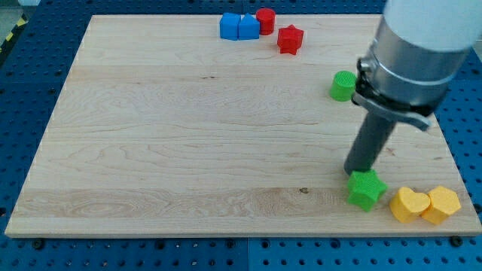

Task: Push the green circle to the top of the yellow heart

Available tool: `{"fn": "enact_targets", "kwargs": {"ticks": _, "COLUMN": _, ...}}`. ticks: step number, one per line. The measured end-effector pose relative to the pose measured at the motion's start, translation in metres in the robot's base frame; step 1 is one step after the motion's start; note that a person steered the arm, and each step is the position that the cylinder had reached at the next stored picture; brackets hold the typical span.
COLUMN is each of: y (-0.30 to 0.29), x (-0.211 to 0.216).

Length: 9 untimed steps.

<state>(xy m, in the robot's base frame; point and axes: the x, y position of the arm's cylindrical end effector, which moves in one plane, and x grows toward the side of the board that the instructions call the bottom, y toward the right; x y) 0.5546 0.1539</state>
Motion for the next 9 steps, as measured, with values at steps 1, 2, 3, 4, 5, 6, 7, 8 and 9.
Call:
{"fn": "enact_targets", "kwargs": {"ticks": 1, "y": 0.001, "x": 0.015}}
{"fn": "enact_targets", "kwargs": {"ticks": 2, "y": -0.004, "x": 0.005}}
{"fn": "enact_targets", "kwargs": {"ticks": 3, "y": -0.012, "x": -0.059}}
{"fn": "enact_targets", "kwargs": {"ticks": 4, "y": -0.014, "x": -0.111}}
{"fn": "enact_targets", "kwargs": {"ticks": 5, "y": -0.022, "x": -0.162}}
{"fn": "enact_targets", "kwargs": {"ticks": 6, "y": -0.037, "x": -0.196}}
{"fn": "enact_targets", "kwargs": {"ticks": 7, "y": -0.032, "x": -0.222}}
{"fn": "enact_targets", "kwargs": {"ticks": 8, "y": -0.006, "x": -0.208}}
{"fn": "enact_targets", "kwargs": {"ticks": 9, "y": -0.003, "x": -0.173}}
